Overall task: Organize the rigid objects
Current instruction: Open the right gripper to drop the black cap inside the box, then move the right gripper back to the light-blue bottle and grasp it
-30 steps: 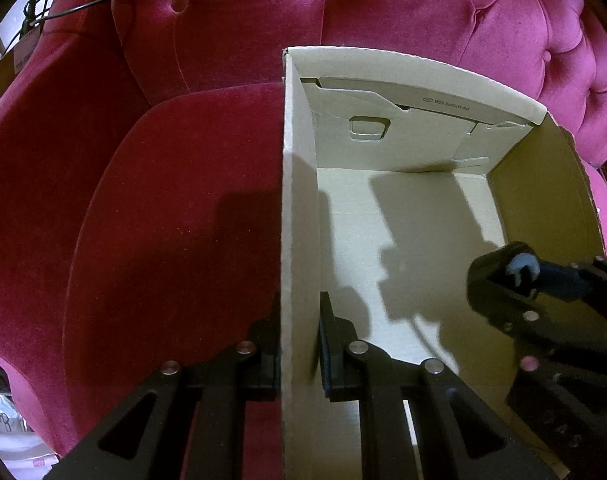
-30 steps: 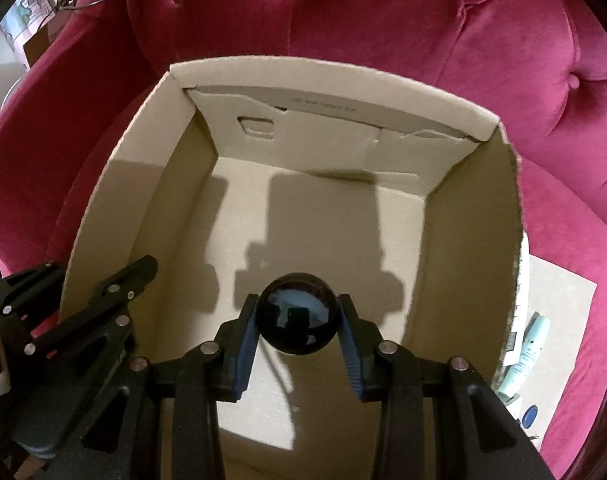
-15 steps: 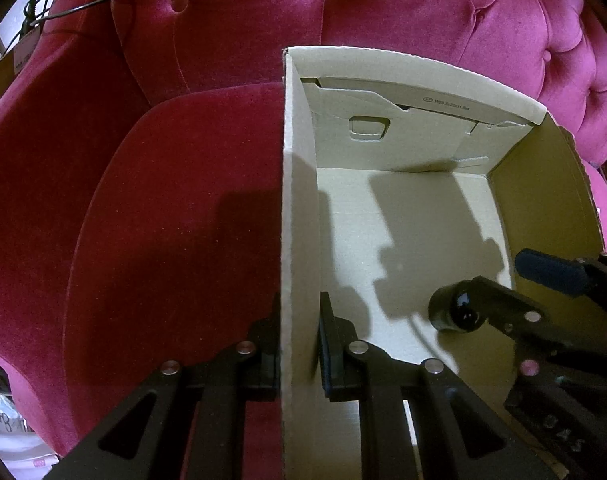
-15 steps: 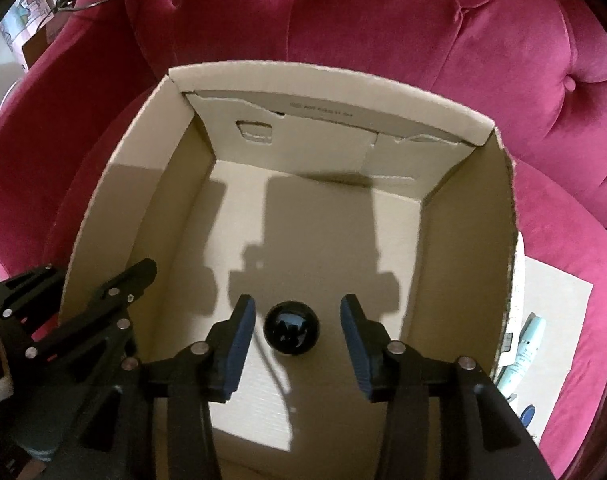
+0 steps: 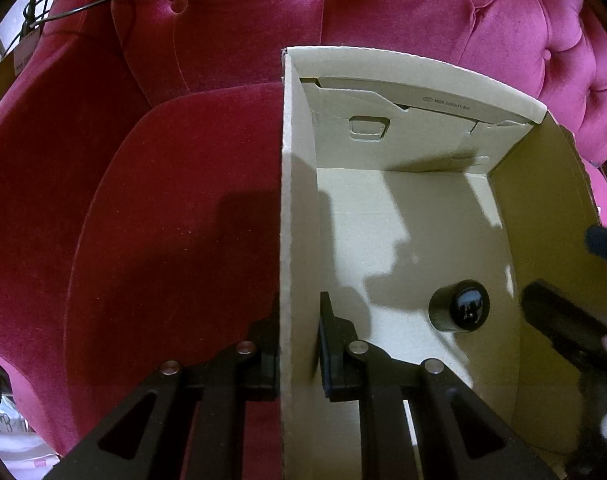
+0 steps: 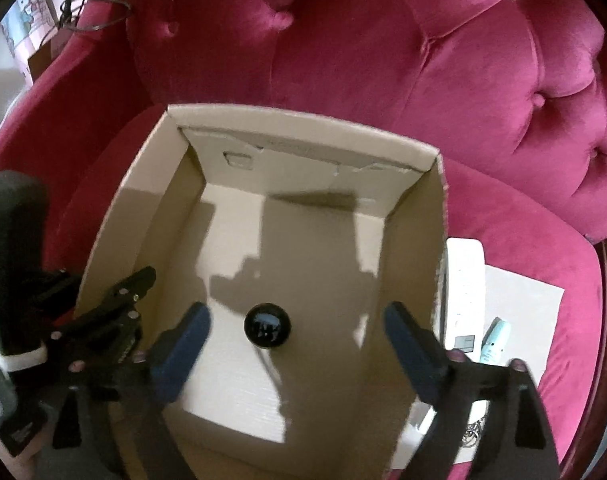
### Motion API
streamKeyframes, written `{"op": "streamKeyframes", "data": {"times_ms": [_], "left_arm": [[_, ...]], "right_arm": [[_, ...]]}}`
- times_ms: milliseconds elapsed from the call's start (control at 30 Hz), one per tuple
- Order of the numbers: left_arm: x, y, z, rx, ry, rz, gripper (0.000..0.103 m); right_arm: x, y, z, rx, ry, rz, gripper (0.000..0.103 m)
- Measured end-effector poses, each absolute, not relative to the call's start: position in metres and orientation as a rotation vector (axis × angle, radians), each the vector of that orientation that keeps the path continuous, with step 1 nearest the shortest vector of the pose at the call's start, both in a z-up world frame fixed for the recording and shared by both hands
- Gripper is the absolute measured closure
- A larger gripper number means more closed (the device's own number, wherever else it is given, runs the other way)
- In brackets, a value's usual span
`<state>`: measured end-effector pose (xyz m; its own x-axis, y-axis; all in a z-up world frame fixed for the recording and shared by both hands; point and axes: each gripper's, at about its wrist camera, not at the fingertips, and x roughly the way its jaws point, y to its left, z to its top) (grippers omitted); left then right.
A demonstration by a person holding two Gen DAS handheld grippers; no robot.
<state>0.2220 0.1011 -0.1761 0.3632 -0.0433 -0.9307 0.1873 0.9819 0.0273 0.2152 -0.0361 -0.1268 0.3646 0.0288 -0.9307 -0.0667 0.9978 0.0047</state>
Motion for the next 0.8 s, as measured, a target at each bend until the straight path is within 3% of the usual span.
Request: {"op": "streamKeyframes", "data": {"times_ms": [67,800], "left_arm": [[0.222,0.101,-0.176,0.136,1.191,-0.149,0.088],[0.222,0.102,-0.176,0.132,1.191,-0.150,0.089]], "right_arm": [[0.214,-0.039,-0.120,-0.024,1.181,0.064,0.000],[0.197,-0.142,-0.085,0.009,1.158,-0.074,0.000]]}}
